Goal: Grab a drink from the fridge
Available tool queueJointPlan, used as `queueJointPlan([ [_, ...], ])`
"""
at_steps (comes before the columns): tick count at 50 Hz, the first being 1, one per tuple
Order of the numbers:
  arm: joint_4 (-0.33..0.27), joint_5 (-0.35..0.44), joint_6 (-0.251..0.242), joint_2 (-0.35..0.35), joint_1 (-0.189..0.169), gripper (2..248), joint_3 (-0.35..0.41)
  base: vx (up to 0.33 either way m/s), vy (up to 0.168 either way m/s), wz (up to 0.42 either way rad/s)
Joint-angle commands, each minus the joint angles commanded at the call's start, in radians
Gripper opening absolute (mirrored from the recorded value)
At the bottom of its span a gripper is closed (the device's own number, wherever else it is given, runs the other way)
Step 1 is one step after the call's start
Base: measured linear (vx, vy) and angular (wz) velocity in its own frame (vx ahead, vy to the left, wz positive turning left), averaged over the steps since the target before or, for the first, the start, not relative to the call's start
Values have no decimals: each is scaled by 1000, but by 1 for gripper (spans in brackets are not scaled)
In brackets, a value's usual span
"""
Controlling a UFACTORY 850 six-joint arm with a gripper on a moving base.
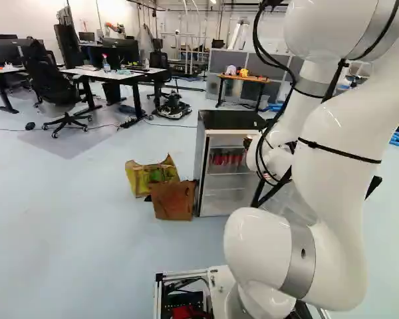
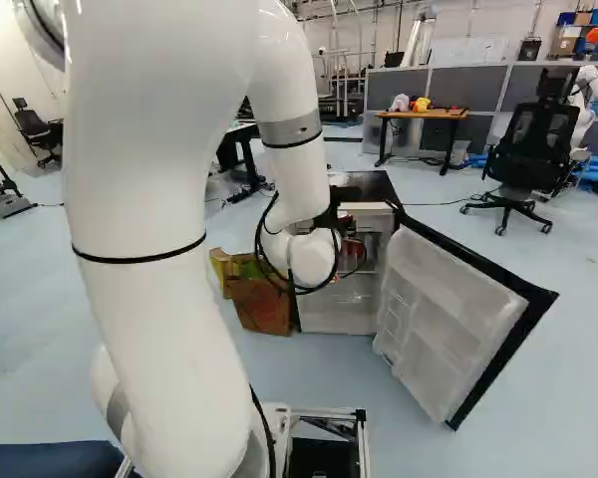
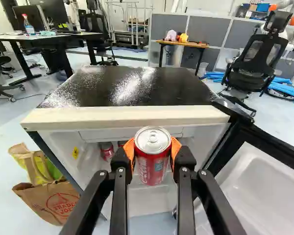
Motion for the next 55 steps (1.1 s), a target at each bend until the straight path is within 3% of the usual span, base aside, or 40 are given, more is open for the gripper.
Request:
queueJointPlan([
  [23, 69, -36, 0, 85, 33, 94, 32, 0, 0, 0],
  [55, 70, -36, 0, 172, 84, 94, 40, 0, 0, 0],
])
